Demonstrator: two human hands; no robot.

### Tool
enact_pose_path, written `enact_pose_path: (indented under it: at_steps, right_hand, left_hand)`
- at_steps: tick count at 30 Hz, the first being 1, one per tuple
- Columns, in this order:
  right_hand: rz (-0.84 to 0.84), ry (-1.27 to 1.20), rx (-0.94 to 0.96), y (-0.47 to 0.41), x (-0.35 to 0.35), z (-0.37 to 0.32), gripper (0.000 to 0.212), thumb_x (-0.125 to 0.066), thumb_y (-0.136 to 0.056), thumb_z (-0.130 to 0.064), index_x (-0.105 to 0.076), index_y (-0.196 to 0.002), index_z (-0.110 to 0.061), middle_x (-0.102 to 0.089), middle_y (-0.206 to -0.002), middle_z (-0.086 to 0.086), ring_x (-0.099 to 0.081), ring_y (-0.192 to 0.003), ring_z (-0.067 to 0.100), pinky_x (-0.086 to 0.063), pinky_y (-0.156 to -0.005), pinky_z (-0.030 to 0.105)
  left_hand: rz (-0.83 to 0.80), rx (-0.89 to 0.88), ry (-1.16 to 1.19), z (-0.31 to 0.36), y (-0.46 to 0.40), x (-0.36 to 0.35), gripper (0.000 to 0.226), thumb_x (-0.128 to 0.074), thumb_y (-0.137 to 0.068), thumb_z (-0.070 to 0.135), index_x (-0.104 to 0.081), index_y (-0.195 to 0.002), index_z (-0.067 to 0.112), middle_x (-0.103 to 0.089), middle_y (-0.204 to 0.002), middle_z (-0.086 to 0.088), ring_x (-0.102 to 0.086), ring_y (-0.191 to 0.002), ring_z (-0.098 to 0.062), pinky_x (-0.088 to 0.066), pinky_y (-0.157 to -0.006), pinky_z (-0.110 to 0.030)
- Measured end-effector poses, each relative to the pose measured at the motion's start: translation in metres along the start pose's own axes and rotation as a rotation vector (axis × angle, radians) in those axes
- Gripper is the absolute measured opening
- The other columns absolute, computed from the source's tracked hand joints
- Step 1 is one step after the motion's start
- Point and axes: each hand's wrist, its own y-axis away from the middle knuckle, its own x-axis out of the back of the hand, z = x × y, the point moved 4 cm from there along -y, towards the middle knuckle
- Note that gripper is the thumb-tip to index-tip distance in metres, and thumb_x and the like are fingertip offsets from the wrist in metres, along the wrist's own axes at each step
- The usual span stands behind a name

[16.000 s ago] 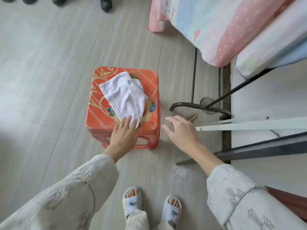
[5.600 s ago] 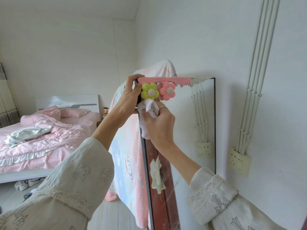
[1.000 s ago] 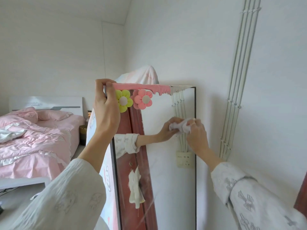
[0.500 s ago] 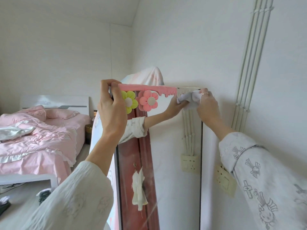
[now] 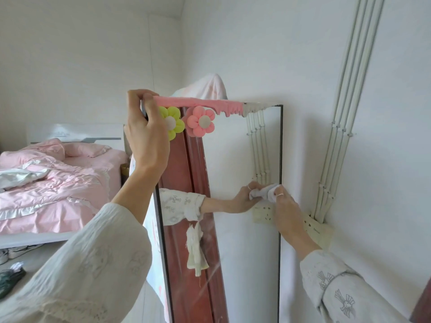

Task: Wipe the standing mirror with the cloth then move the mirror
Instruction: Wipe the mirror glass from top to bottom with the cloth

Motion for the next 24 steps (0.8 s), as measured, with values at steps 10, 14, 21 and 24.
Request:
enact_pose_path:
  at_steps: [10, 14, 21, 24]
  right_hand:
    - [-0.274, 0.046, -0.206, 0.008, 0.011, 0.032, 0.037, -0.042, -0.088, -0.001, -0.04, -0.125, -0.006, -0.06, -0.105, 0.017, -0.06, -0.091, 0.032, -0.044, -0.068, 0.032]
    - [0.108, -0.08, -0.144, -0.044, 0.065, -0.001, 0.032, -0.045, -0.088, 0.003, -0.046, -0.119, 0.0, -0.048, -0.112, 0.022, -0.053, -0.095, 0.037, -0.039, -0.071, 0.032]
    - [0.163, -0.136, 0.057, -0.054, 0.062, -0.036, 0.032, -0.052, -0.083, 0.007, -0.054, -0.114, 0.004, -0.049, -0.114, 0.024, -0.048, -0.104, 0.039, -0.046, -0.083, 0.037]
    - [0.075, -0.165, 0.025, -0.02, 0.027, -0.025, 0.03, -0.055, -0.08, 0.01, -0.057, -0.11, 0.004, -0.05, -0.108, 0.021, -0.048, -0.102, 0.037, -0.043, -0.08, 0.03]
  left_hand:
    - [-0.021, -0.01, 0.007, 0.0, 0.002, -0.004, 0.019, -0.03, -0.095, 0.02, -0.045, -0.085, 0.024, -0.045, -0.061, 0.013, -0.044, -0.05, 0.003, -0.036, -0.053, -0.02]
    - [-0.031, -0.01, 0.005, 0.001, 0.003, -0.004, 0.02, -0.029, -0.096, 0.018, -0.043, -0.083, 0.025, -0.043, -0.059, 0.012, -0.044, -0.048, 0.004, -0.032, -0.049, -0.015]
    - [-0.018, -0.006, 0.022, -0.002, 0.001, -0.004, 0.029, -0.03, -0.096, 0.019, -0.04, -0.074, 0.036, -0.045, -0.055, 0.014, -0.042, -0.047, 0.003, -0.034, -0.05, -0.02]
    - [-0.012, -0.001, 0.009, -0.005, 0.0, -0.004, 0.029, -0.03, -0.096, 0.019, -0.04, -0.074, 0.036, -0.044, -0.056, 0.013, -0.043, -0.047, 0.003, -0.034, -0.052, -0.022]
